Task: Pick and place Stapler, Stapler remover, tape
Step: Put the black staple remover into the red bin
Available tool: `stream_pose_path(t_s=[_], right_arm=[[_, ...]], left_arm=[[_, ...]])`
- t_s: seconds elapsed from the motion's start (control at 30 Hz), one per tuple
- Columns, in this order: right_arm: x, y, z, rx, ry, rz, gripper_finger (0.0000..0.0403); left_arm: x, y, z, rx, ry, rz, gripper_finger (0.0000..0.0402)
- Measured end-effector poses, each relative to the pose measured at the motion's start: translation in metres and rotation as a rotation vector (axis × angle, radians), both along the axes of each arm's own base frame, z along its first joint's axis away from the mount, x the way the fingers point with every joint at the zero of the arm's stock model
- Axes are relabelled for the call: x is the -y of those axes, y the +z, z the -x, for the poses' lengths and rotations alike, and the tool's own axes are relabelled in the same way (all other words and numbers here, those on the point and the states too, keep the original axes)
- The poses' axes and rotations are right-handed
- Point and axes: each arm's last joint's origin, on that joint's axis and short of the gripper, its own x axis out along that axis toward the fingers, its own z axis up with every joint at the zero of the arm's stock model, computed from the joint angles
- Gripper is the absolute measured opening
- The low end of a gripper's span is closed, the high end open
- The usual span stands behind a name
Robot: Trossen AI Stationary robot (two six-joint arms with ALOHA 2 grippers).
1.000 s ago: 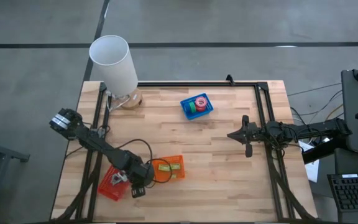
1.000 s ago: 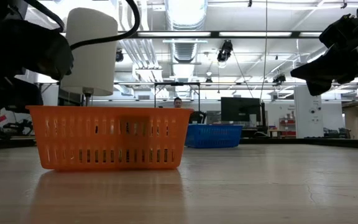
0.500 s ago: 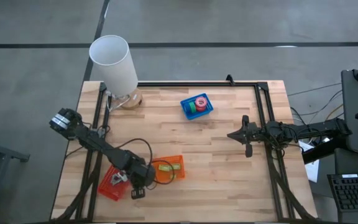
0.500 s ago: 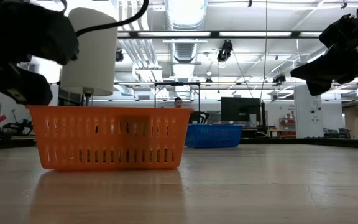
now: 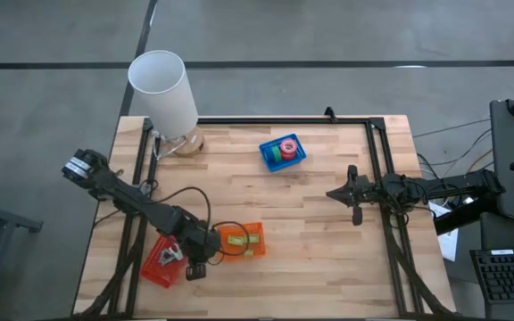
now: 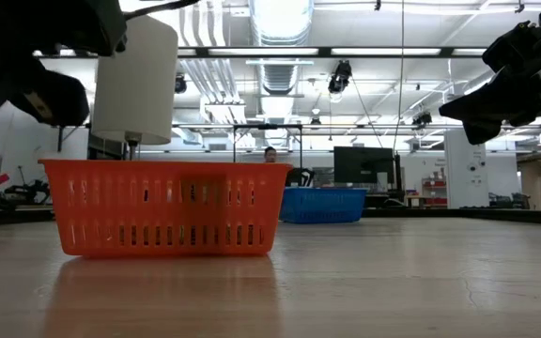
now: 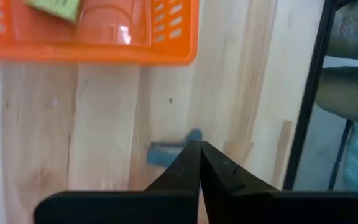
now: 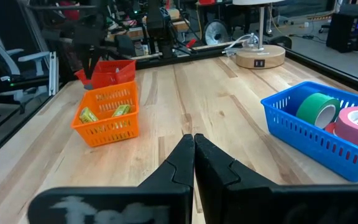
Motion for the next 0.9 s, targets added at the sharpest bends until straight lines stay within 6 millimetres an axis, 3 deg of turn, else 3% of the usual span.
stream_pose_path(t_s=[0.2,0.57,0.9], right_arm=[[0.0,0.0,0.0,0.0,-0.001,0.0,0.0008],[0.0,0.0,0.0,0.0,0.0,0.0,0.0008],[0.0,0.0,0.0,0.0,0.0,0.0,0.0009]], left_arm=[[-0.002,0.008,0.005,-0.051,0.118,0.065,0.0049],[0.003,-0.004,0.008,0.016,-0.086,-0.055,0.0188],[0.02,-0.011,0.017,-0.004,-0.165,-0.067,0.0208]])
